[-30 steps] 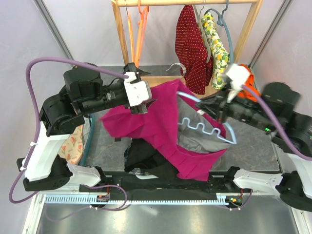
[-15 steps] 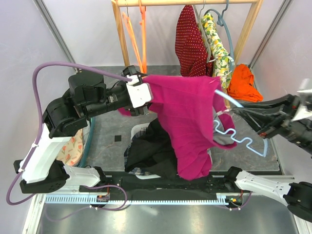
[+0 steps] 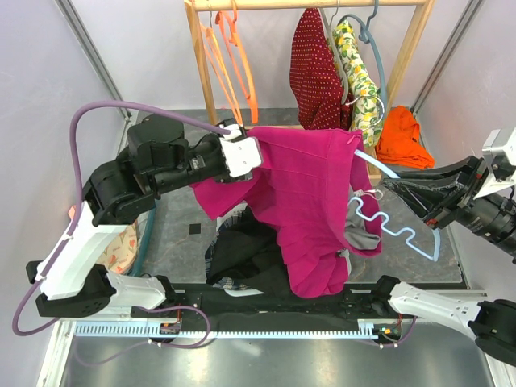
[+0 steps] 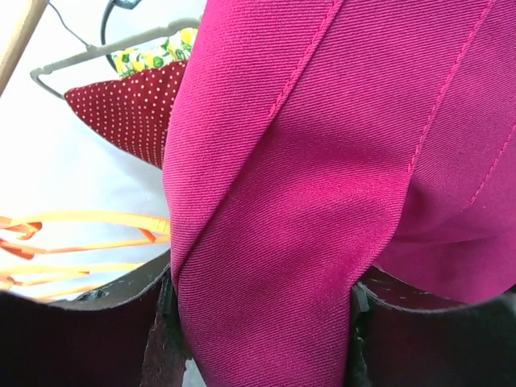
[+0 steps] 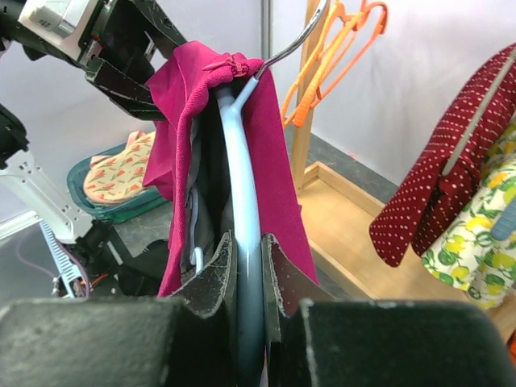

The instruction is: Remove the skirt from the hanger

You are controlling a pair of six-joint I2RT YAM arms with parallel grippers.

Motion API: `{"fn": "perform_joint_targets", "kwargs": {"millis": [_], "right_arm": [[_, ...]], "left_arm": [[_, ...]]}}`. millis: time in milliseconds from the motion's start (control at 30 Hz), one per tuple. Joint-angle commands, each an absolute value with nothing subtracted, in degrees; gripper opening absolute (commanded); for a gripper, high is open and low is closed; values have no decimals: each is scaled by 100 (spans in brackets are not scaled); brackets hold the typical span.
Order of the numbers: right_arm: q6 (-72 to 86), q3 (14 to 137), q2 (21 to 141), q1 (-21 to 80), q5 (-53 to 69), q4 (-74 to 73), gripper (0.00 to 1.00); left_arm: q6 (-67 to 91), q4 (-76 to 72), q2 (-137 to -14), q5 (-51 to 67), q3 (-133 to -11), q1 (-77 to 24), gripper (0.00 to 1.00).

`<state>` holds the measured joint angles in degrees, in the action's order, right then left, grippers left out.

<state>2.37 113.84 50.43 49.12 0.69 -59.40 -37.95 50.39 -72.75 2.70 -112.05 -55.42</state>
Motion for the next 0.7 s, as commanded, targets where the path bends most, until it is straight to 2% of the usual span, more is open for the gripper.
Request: {"fn": "perform_joint_targets", "kwargs": {"millis": [0,67,100,133,200,433,467,567,600,667], "right_arm": [[281,11690,4659,4896,-1036,-5739,0],[281,11724,4579,4904,-1090,-5809,0],[281,11751,4570,4896,-1116,-5818,0],[273,11777,4570,4887,-1108,-5818,0],[229,11873,4597,4896,-1107,-5818,0],[97,12050,4772,4896,-1125,-5792,0],[97,12006,4781,4896,-1116,-5766,0],[105,11927,4772,4896,-1072,-5669,0],[123,11918,4772,4904,-1064,-5643,0],[149,11918,4772,4896,-1011,-5599,0]], "left_arm": [[-4104,4413,-7093,-562,-11119,-5257,4],[-4131,4351,-7040,-580,-11022,-5203,29],[-4157,4342,-6997,-571,-10908,-5186,47],[-4157,4342,-6935,-563,-10838,-5186,83],[-4026,4333,-6891,-589,-10732,-5186,98],[-3543,4692,-6680,-275,-10696,-5089,99],[-3446,4746,-6636,-177,-10627,-5037,96],[-3349,4816,-6636,104,-10337,-4992,75],[-3323,4834,-6662,201,-10292,-4992,58],[-3173,4878,-6793,483,-10248,-4983,47]]}}
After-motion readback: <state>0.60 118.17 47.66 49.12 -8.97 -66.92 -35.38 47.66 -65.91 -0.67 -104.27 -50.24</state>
